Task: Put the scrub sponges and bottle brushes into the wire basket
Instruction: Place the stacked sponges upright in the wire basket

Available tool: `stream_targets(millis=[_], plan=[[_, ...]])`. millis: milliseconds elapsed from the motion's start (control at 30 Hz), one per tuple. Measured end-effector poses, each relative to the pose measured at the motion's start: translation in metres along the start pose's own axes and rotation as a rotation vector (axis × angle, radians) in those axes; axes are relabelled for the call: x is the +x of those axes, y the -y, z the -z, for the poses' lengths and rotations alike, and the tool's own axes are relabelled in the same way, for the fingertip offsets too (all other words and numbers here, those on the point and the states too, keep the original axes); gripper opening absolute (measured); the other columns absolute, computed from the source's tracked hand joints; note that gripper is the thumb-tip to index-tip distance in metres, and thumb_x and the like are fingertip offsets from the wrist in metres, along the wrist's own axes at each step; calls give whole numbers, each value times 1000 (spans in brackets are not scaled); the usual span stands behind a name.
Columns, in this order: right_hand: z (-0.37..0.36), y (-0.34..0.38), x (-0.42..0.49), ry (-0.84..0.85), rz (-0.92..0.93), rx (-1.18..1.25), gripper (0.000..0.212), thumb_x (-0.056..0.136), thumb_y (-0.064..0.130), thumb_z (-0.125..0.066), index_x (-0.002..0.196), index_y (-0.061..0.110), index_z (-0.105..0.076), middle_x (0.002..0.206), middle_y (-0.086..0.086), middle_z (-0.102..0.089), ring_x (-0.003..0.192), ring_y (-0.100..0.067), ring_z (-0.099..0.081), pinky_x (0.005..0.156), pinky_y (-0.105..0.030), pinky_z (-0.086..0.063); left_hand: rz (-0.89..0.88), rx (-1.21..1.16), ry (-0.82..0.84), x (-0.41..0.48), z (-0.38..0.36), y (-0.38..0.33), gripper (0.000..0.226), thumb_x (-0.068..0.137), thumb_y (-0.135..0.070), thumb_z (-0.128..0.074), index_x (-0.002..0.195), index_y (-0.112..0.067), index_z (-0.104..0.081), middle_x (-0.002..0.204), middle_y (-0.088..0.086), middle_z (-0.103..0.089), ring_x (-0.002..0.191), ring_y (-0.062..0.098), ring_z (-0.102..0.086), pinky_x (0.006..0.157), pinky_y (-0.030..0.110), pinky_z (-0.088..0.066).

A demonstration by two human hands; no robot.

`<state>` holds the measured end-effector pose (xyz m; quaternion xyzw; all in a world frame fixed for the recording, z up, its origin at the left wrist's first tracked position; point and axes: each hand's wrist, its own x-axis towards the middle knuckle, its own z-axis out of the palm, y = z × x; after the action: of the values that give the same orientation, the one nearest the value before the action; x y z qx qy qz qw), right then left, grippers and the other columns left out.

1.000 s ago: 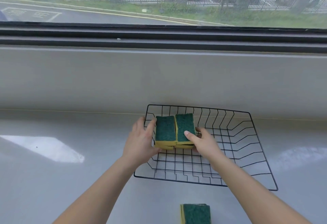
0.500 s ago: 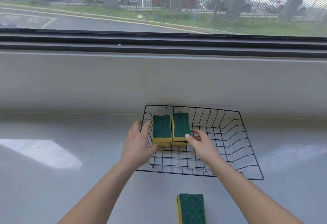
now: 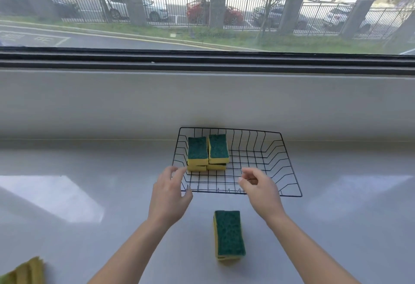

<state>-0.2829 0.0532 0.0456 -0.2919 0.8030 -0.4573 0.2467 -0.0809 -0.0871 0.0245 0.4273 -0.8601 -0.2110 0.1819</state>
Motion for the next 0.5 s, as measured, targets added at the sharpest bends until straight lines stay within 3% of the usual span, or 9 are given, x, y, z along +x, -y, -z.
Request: stream_targets(millis=[100,167,333,500], plan=[[11,-11,-28,-39,5,-22,12,91,27,-70,99,36,-68,90,12,-70,85,2,-63,80,-29,-53,-10,-7,-5,-30,-4,-5,50,86,-26,-64,135,-21,-52,129,-2,-50,117,19,-45,100,34,-42],[15,-25,-46,-14,-57,-47,11,90,35,-71,101,33,-69,90,11,-70,86,-3,-65,84,-37,-57,-3,-14,46,-55,-12,-6,44,87,-29,-61,130,-24,-55,120,-7,-50,111,15,-47,96,28,-40],[10,-53,-80,201,-258,-77,44,86,60,-66,120,32,-58,104,12,-64,100,-12,-63,95,-43,-55,230,-226,312,-101,-35,-15,37,91,-43,-54,126,-32,-56,103,-13,-55,90,4,-57,85,28,-47],[-5,-65,-91,297,-362,28,70,82,62,-69,138,25,-49,122,5,-61,111,-15,-61,101,-43,-53,360,-428,465,-114,-47,-35,59,93,-54,-49,145,-29,-38,124,0,-57,108,13,-57,94,33,-45]])
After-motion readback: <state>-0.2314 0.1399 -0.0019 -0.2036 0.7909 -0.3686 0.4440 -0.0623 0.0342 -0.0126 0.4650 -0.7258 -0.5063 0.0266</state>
